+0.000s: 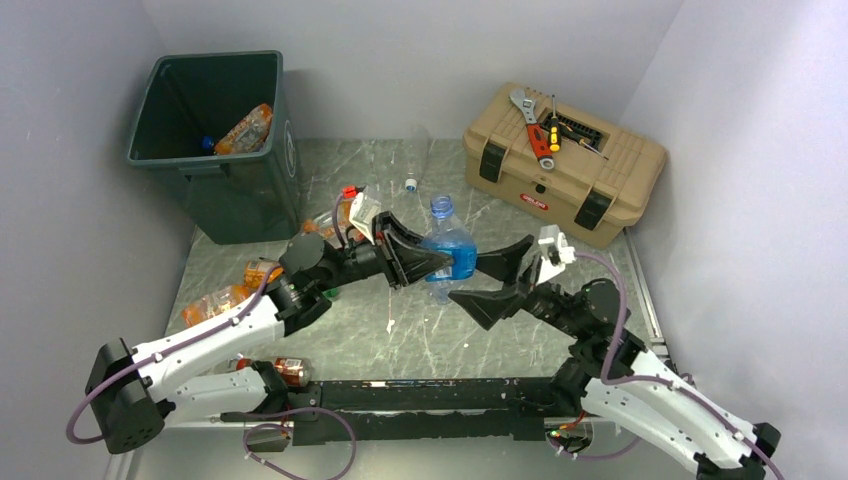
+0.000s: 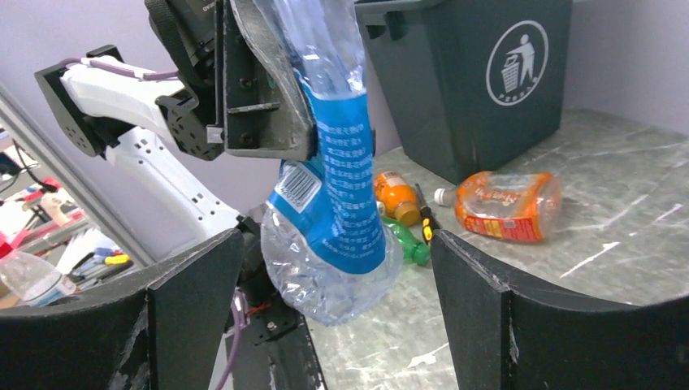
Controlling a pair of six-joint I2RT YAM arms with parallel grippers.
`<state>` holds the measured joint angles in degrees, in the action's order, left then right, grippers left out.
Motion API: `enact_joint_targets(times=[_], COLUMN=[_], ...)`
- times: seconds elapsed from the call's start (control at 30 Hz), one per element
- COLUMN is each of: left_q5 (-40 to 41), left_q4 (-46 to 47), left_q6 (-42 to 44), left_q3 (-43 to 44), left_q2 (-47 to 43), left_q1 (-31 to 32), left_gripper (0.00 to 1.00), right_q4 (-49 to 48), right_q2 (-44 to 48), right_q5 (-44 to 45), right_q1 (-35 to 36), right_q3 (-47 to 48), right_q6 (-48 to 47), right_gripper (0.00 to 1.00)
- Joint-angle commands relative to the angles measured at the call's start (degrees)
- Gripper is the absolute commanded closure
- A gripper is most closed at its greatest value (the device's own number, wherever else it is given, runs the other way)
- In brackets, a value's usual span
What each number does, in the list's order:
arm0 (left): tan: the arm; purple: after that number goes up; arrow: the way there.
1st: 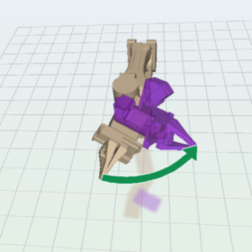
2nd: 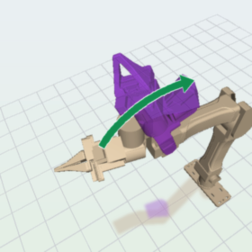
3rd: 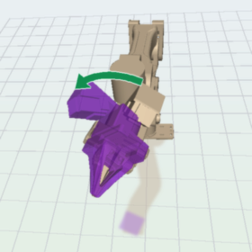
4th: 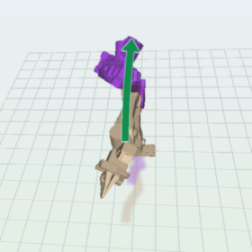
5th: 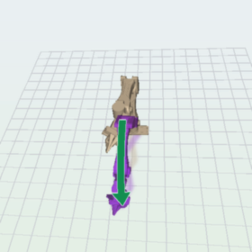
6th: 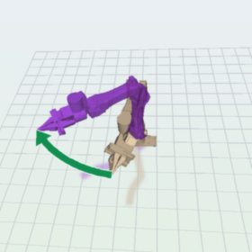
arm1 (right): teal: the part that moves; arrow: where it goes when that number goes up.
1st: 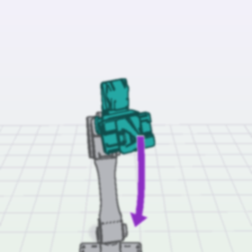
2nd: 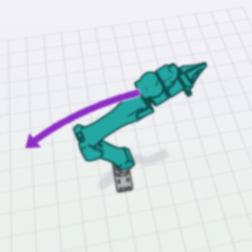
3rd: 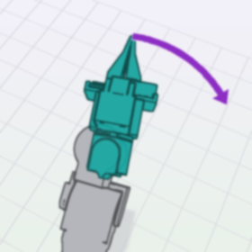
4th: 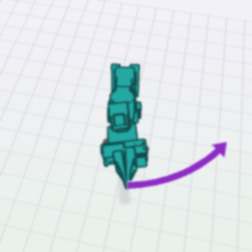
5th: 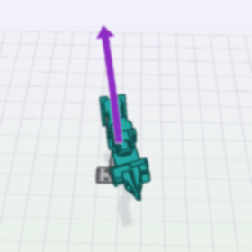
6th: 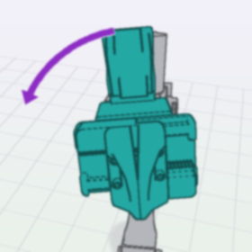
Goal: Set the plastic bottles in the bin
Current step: Pick up the plastic bottle from the corner of the board.
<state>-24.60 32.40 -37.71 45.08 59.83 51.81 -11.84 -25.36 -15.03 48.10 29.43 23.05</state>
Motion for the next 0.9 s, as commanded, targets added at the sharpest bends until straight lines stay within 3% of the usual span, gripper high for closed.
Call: enact_joint_targets(times=[0.0,0.17,0.27,0.37,0.5,0.7,0.87], left_q5=[-0.7,0.8,1.3,1.4,4.0,12.8,16.8], left_q4=[9.0,8.9,8.8,7.8,1.7,-12.8,-23.2], left_q6=[-4.7,-3.5,-3.0,-1.2,2.6,13.0,16.5], left_q3=[-0.6,-1.6,-1.7,-1.7,-0.3,7.4,18.3], left_q2=[-0.4,-1.5,-1.4,-2.0,-4.9,-9.7,-7.0], left_q1=[-0.2,-0.1,-0.2,-0.2,-0.2,-0.2,-0.2], left_gripper=[1.00,1.00,0.98,0.66,0.04,0.01,0.01], right_q4=[-12.5,-16.5,-18.0,-18.0,-15.3,-6.6,-1.5], right_q2=[-5.4,-10.0,-12.0,-12.6,-11.2,-8.7,-8.6], right_q5=[-4.3,-6.1,-7.5,-8.8,-8.7,-6.6,-4.7], right_q1=[0.1,0.2,0.2,0.2,0.2,0.3,0.2], right_q3=[0.3,0.4,0.4,0.6,0.7,1.7,2.8], right_q6=[3.2,5.2,6.0,5.4,3.1,-1.9,-5.4], right_gripper=[0.15,0.35,0.53,0.69,0.80,0.86,0.87])
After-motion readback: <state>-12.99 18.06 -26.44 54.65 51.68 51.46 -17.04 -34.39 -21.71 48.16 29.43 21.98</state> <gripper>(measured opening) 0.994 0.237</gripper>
